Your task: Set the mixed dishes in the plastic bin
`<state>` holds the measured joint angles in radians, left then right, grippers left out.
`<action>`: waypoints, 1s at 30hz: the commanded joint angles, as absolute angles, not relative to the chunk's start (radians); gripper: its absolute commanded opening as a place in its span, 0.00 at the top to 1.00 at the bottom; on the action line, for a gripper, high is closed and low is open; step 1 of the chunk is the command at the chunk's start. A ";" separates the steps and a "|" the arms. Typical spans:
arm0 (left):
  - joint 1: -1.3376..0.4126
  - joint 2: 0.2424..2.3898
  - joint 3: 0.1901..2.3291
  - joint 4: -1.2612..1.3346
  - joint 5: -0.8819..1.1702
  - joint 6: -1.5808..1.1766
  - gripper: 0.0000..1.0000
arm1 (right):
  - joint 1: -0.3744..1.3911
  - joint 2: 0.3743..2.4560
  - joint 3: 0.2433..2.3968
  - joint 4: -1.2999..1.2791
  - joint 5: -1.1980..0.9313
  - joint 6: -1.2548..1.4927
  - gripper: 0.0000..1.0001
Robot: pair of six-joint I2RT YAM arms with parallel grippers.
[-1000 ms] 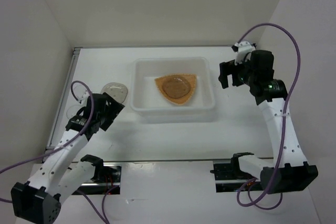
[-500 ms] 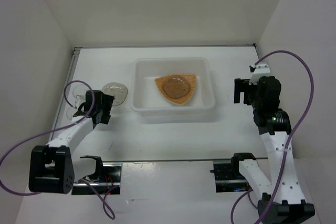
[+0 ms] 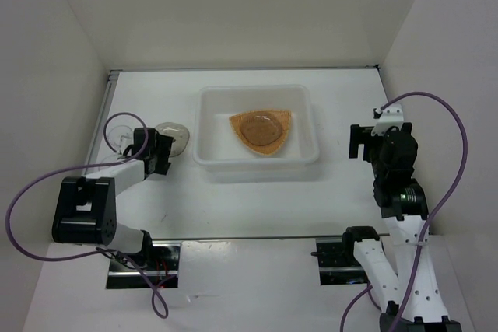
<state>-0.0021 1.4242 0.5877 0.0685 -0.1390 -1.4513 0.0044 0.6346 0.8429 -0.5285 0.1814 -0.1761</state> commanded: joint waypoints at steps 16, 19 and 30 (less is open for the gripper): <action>0.012 1.601 0.718 0.026 -0.106 -1.477 1.00 | 0.012 0.515 0.785 -0.417 0.181 -0.233 0.02; 0.012 1.556 0.779 -0.047 -0.142 -1.466 1.00 | 0.012 0.515 0.776 -0.417 0.181 -0.233 0.02; 0.012 1.324 1.162 -0.321 -0.393 -1.356 1.00 | 0.012 0.515 0.776 -0.417 0.170 -0.242 0.02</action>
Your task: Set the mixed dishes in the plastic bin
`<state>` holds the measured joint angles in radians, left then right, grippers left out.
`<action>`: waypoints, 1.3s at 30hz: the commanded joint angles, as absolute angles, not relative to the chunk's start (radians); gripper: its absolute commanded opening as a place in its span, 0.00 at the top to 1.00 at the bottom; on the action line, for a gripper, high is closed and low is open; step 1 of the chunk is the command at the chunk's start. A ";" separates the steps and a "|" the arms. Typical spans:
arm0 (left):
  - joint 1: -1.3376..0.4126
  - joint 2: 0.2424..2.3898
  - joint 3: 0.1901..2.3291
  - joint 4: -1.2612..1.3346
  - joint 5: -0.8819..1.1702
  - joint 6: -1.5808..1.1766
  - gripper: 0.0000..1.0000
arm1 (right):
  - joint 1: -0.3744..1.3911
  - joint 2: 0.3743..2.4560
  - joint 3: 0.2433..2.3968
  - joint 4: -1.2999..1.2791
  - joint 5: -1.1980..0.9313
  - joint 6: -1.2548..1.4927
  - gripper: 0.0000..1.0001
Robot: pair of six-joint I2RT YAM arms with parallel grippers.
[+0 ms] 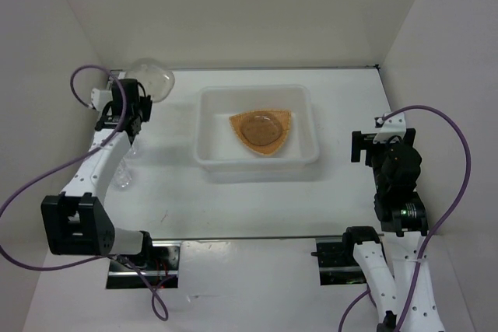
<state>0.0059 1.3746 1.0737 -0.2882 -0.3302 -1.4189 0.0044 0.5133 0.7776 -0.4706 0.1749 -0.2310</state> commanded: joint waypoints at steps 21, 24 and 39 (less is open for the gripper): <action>-0.368 1.861 1.617 -0.403 0.479 -0.752 1.00 | 0.041 0.497 0.776 -0.417 0.152 -0.261 0.02; -0.397 1.893 1.617 -0.403 0.451 -0.761 1.00 | 0.041 0.497 0.776 -0.417 0.152 -0.261 0.02; -0.430 2.091 1.744 -0.548 0.301 -0.801 1.00 | 0.041 0.479 0.767 -0.417 0.152 -0.261 0.02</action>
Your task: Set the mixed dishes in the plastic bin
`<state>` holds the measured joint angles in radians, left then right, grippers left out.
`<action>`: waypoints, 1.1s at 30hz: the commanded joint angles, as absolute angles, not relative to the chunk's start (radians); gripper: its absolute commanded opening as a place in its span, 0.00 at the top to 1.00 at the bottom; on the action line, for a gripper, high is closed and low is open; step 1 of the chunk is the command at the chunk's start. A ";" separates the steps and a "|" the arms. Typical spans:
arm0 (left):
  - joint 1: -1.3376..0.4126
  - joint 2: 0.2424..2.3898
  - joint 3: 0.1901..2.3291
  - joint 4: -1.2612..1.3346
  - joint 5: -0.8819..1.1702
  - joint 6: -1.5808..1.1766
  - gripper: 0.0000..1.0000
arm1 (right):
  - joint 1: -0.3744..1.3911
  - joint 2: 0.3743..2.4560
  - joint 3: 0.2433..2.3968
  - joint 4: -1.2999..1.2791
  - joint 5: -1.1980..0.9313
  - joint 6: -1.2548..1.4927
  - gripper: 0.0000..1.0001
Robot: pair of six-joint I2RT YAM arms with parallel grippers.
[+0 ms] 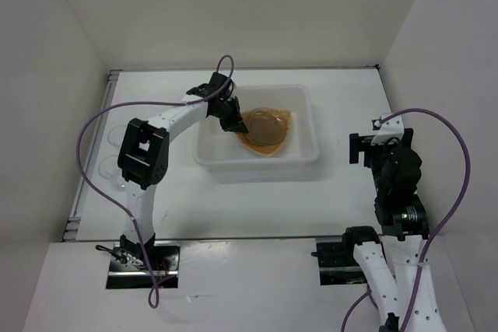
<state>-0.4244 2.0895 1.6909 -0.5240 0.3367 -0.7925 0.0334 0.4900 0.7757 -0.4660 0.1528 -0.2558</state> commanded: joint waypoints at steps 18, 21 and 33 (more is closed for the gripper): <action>-0.342 1.679 1.918 -0.755 -0.196 -0.723 0.00 | 0.041 0.469 0.767 -0.417 0.143 -0.270 0.02; -0.174 1.576 1.850 -0.854 -0.196 -0.669 0.00 | 0.041 0.469 0.767 -0.417 0.143 -0.270 0.02; 0.279 1.428 1.364 -0.785 0.034 -0.591 0.00 | 0.051 0.479 0.767 -0.426 0.124 -0.270 0.02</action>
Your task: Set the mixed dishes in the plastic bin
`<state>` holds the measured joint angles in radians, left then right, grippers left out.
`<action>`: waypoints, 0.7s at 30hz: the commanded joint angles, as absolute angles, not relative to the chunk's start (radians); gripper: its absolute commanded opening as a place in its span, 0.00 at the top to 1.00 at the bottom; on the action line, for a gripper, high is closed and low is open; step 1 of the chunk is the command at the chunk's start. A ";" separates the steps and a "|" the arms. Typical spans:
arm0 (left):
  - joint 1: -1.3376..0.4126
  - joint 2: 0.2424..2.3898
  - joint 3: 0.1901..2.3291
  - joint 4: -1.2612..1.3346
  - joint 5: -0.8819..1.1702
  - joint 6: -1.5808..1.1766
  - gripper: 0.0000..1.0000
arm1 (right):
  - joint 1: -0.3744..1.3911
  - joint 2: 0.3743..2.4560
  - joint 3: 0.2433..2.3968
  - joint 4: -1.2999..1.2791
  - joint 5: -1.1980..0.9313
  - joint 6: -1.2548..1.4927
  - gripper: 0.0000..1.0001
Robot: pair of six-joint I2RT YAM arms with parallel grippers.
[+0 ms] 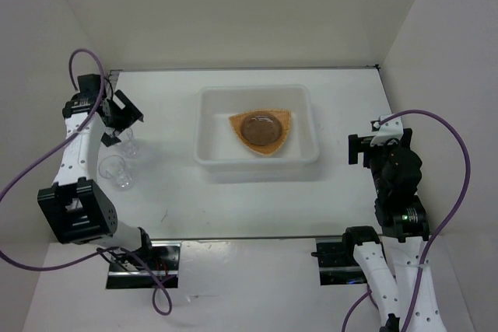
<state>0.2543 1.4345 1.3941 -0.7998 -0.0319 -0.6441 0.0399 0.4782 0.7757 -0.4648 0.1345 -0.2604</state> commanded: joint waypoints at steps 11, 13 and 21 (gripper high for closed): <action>0.319 1.637 1.407 -0.684 0.075 -0.480 0.00 | 0.051 0.488 0.767 -0.426 0.124 -0.279 0.02; 0.319 1.677 1.416 -0.670 0.075 -0.471 0.00 | 0.051 0.488 0.767 -0.426 0.124 -0.279 0.02; 0.328 1.785 1.416 -0.632 0.058 -0.443 0.00 | 0.051 0.506 0.767 -0.426 0.133 -0.279 0.02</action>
<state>0.3183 1.7557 1.3834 -0.6682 0.0616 -0.4843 0.0418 0.4950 0.7757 -0.4648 0.1238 -0.2710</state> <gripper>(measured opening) 0.995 0.983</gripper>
